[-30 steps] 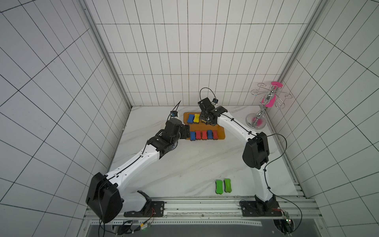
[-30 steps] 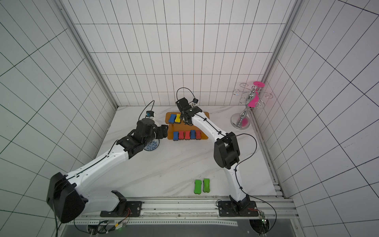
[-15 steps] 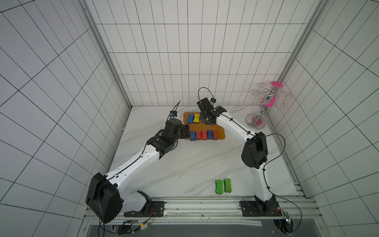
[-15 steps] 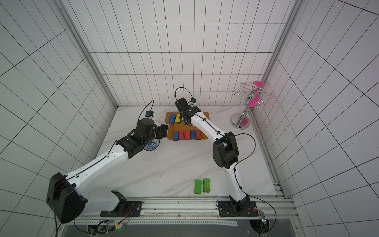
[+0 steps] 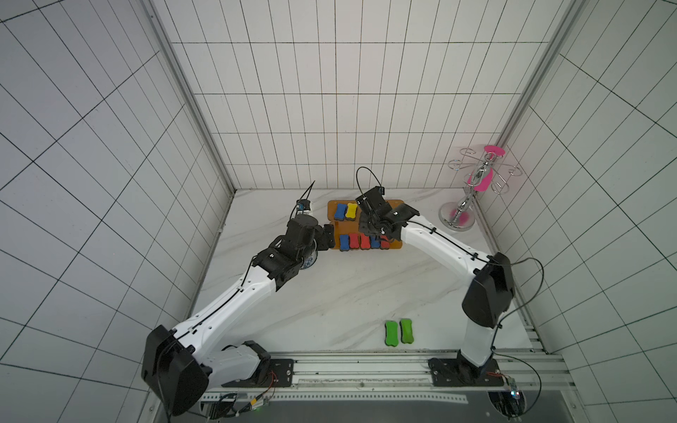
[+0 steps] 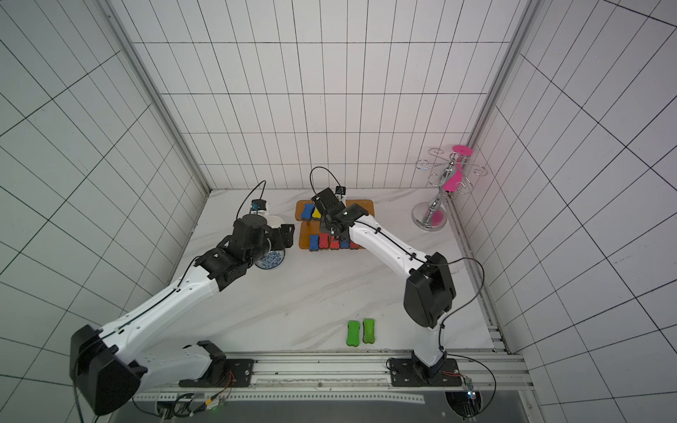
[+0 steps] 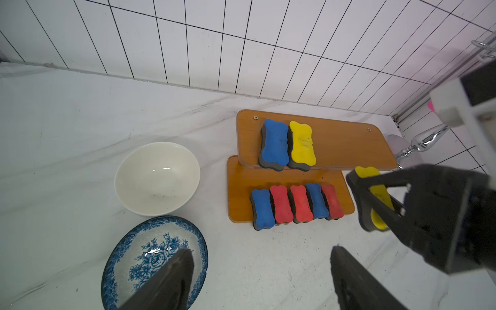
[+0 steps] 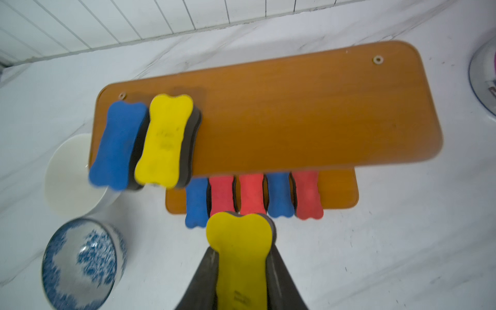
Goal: Remove the whiteboard erasers from the shelf
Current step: Pick up the whiteboard eraser from the shelf, then place the whiteboard eraser at the center of the board.
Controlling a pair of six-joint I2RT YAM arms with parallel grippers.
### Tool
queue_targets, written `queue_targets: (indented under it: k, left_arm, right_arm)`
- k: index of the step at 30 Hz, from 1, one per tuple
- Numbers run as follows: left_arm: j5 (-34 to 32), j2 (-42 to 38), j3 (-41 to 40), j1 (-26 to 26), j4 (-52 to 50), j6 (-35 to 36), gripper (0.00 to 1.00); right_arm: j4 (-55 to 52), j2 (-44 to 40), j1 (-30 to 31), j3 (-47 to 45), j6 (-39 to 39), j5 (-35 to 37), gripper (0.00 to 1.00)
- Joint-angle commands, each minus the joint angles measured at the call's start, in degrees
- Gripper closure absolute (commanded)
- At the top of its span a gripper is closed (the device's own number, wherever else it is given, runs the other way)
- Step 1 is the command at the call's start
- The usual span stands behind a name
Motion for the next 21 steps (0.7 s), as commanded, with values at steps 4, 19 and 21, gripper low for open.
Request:
queue_targets:
  k: [4, 19, 21]
  left_arm:
    - [0.5, -4.0, -3.0, 0.2, -1.3, -0.4, 0.16]
    - [1.7, -6.2, -4.4, 0.1, -2.4, 0.5, 0.16]
    - [1.4, -6.4, -4.1, 0.1, -2.5, 0.8, 0.16]
  right_arm:
    - [0.1, -11.5, 10.4, -23.2, 10.4, -1.5, 0.94]
    - [5.4, -15.2, 25.6, -44.0, 31.2, -5.7, 0.91]
    - [5.4, -14.9, 26.5, -44.0, 32.5, -5.6, 0.91]
